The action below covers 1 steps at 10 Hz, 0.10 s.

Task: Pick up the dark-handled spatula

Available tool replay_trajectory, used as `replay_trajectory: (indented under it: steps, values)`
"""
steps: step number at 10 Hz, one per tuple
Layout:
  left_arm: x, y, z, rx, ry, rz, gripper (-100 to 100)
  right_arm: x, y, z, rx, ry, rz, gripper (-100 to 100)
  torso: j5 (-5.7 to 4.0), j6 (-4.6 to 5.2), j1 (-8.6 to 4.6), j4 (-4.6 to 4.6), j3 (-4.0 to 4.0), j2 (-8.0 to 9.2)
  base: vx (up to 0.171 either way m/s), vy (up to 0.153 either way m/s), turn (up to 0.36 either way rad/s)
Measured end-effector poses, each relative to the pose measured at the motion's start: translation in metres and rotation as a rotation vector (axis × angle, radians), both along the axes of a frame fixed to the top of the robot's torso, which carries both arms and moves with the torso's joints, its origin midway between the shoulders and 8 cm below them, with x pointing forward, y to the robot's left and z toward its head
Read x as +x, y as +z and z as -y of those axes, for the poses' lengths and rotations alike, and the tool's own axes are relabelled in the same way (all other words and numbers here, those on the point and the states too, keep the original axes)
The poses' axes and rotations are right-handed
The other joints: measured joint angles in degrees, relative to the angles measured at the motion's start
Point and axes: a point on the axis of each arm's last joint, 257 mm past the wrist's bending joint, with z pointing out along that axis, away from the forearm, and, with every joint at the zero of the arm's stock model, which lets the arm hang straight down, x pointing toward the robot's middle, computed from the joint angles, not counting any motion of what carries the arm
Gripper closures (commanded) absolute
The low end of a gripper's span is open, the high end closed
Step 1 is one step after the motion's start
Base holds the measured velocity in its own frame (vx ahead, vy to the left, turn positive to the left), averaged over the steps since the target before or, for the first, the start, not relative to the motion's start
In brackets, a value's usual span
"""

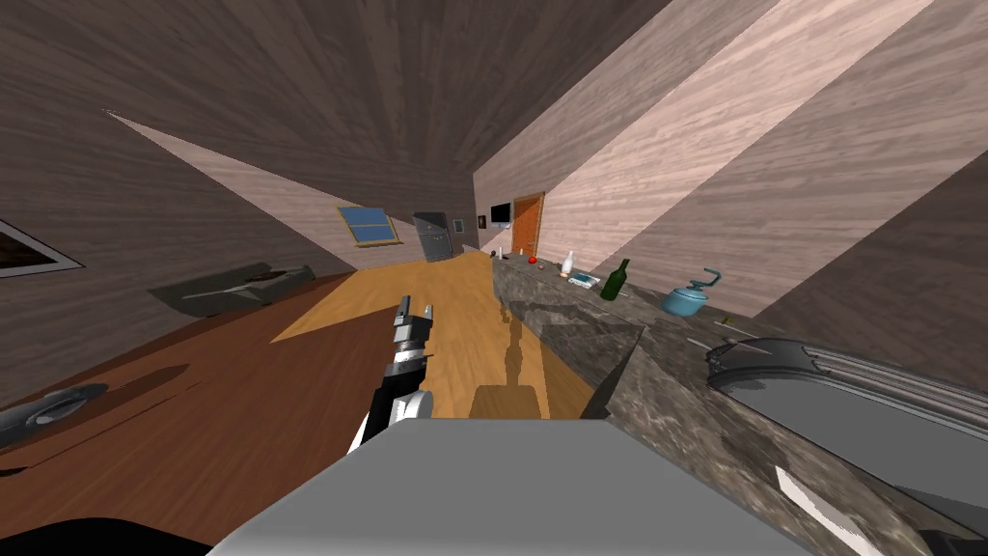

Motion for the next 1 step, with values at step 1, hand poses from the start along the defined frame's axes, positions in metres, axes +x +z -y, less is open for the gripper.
replay_trajectory:
  steps: [1]
  values:
    - [0.0000,0.0000,0.0001,0.000,0.000,0.000,0,0.0014,0.0006,0.0005,-0.003,-0.001,0.001,0,-0.04,-0.03,0.00,0.00,0.00,-0.01,0.000,0.000,0.000]
